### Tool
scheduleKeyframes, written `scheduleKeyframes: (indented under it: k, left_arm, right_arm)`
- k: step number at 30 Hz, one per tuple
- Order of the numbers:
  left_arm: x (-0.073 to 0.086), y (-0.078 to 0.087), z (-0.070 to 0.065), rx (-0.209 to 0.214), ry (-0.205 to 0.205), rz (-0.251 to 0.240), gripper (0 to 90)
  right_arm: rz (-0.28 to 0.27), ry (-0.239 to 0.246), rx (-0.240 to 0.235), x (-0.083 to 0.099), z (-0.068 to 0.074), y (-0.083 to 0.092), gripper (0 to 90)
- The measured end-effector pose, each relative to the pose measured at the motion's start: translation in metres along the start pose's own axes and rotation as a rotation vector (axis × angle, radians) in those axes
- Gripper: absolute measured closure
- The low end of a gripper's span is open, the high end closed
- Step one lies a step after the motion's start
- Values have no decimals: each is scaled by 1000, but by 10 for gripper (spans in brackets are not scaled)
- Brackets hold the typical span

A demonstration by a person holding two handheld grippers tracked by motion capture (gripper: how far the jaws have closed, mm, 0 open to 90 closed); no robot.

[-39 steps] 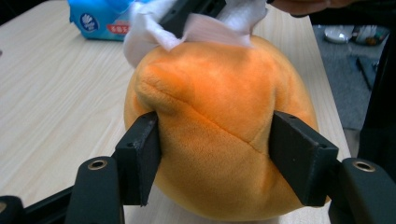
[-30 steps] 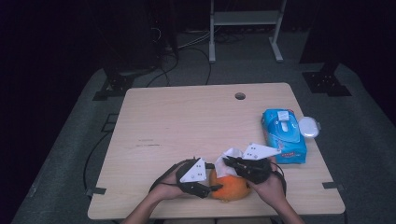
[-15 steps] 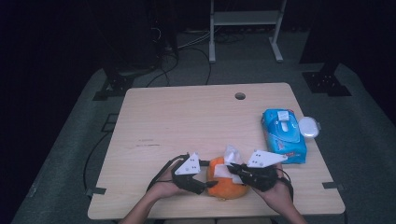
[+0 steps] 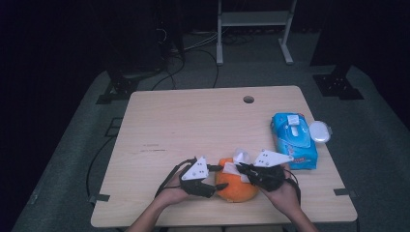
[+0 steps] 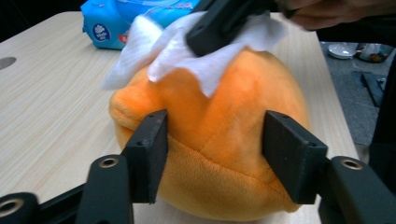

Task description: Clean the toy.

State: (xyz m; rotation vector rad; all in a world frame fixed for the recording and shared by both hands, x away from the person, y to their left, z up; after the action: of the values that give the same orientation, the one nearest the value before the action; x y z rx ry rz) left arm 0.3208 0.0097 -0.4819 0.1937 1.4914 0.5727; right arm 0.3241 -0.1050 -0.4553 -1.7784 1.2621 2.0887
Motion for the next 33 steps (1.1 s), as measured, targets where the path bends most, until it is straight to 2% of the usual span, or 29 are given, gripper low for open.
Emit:
scheduleKeyframes:
  k: [1, 3, 5, 6, 8, 12, 13, 16, 18, 20, 21, 22, 23, 24, 25, 26, 28, 29, 31, 33]
  left_arm:
    - [1, 0, 1, -10, 0, 3, 419]
    - [4, 1, 4, -24, 27, 9, 415]
    - [5, 1, 6, -23, 42, 6, 412]
    - [5, 2, 7, -24, 45, 6, 408]
    - [3, 2, 7, -21, 47, -5, 395]
    - [-3, 4, 4, 22, 77, -40, 343]
    - [-4, 4, 3, 29, 67, -39, 340]
    - [-3, 1, 0, 25, 37, -21, 358]
    - [-1, -2, 1, -2, 31, 0, 391]
    - [0, -3, 3, -22, 38, 9, 398]
    - [0, -3, 4, -27, 51, 8, 399]
    - [1, -4, 5, -30, 60, 12, 397]
    - [2, -4, 6, -34, 62, 20, 397]
    - [3, -3, 7, -34, 60, 25, 393]
    - [3, -3, 7, -34, 57, 27, 387]
    - [2, -2, 6, -32, 67, 16, 379]
    - [0, -1, 5, -16, 71, -6, 362]
    - [-2, -2, 4, -7, 70, -8, 347]
    - [-2, -4, 2, -6, 60, -1, 328]
    - [-2, -6, 2, -10, 59, -1, 345]
  right_arm:
    - [-6, 28, 3, -2, 7, 4, 866]
    - [-8, 58, -17, -3, 21, 9, 865]
    - [-1, 73, -13, -2, 23, 9, 865]
    - [4, 76, -10, -1, 22, 7, 865]
    - [7, 52, -12, 2, 16, 5, 866]
    - [2, 18, 36, 4, -4, 5, 864]
    - [-2, 3, 69, 5, -12, 6, 863]
    - [-2, -1, 65, 5, -11, 7, 863]
    - [-8, 10, 59, 2, -5, 9, 864]
    - [-23, 37, 26, -2, 6, 12, 857]
    - [-29, 51, -12, -4, 18, 14, 853]
    - [-16, 91, -26, -2, 29, 11, 849]
    - [-16, 91, -26, -2, 29, 11, 849]
    - [5, 116, -16, 1, 32, 9, 849]
    - [24, 136, -2, 5, 32, 6, 854]
    - [27, 133, 5, 7, 29, 4, 861]
    - [17, 93, 6, 7, 18, 5, 865]
    - [11, 78, 23, 6, 13, 6, 865]
    - [5, 62, 55, 5, 3, 9, 863]
    - [1, 26, 55, 7, -3, 10, 863]
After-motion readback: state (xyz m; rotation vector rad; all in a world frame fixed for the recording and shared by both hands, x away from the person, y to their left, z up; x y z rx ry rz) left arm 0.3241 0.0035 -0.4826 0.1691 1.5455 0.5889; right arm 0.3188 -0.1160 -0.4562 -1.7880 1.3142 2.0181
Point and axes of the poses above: each handheld gripper's, and its own axes: y roughly backward along the jaws, x roughly out of its underside, z roughly to its left, the point moved 9 cm from there along -y, roughly forward along the jaws, and after that the axes turned 2 degrees about x, right-handed, at the moved point
